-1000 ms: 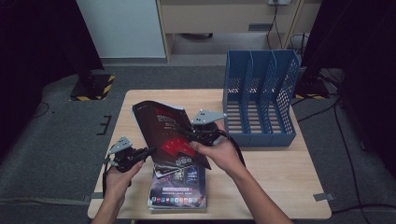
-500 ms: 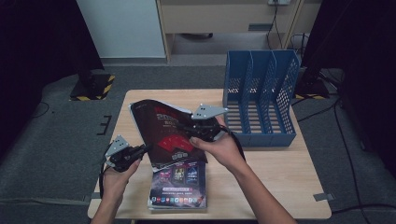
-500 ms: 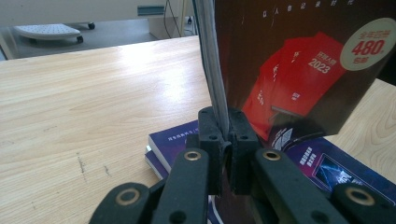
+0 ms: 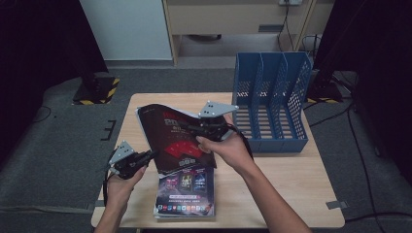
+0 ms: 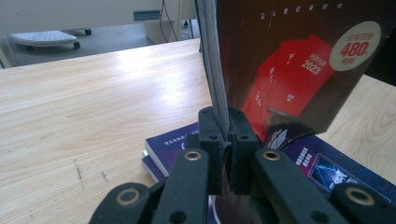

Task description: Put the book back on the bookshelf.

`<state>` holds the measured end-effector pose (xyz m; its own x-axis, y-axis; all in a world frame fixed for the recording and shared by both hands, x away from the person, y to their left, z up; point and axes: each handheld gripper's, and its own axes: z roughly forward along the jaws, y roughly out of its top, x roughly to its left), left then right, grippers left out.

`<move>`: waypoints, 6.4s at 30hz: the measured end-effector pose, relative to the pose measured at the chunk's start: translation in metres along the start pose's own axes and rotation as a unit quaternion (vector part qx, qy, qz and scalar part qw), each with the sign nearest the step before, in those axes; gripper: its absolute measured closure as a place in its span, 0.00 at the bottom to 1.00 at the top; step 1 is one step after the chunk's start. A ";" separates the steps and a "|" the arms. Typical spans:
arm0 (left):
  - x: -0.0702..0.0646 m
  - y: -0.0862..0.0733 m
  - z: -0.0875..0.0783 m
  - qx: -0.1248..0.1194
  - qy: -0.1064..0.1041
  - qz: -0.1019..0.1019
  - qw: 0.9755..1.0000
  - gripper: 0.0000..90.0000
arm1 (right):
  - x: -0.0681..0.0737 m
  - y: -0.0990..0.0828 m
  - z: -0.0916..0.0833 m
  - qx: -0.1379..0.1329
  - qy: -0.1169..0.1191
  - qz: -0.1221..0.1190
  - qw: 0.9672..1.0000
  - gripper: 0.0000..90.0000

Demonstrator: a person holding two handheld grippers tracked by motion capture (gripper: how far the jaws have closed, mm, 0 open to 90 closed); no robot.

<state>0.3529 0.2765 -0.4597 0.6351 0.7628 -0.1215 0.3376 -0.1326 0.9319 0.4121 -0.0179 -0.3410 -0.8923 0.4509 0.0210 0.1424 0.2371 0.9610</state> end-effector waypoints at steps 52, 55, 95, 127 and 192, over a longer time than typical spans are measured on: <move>0.017 -0.025 0.020 0.123 0.140 0.003 0.982 0.06 | -0.029 0.024 -0.020 -0.044 -0.089 0.045 0.994 0.96; 0.016 -0.026 0.021 0.126 0.140 0.009 0.982 0.06 | -0.030 0.025 -0.023 -0.045 -0.093 0.048 0.993 0.96; 0.017 -0.030 0.023 0.144 0.148 0.020 0.978 0.06 | -0.058 0.056 -0.096 -0.073 -0.187 0.086 0.976 0.96; 0.016 -0.031 0.023 0.148 0.147 0.026 0.978 0.06 | -0.096 0.042 -0.154 -0.077 -0.294 0.115 0.946 0.96; 0.013 -0.032 0.027 0.157 0.144 0.040 0.976 0.06 | -0.139 0.042 -0.132 -0.033 -0.390 0.130 0.911 0.96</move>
<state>0.3686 0.2737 -0.5006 0.4624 0.8821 0.0900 0.5202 -0.3521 0.7781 0.4859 -0.1841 -0.2674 -0.2533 0.9646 0.0733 0.2566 -0.0060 0.9665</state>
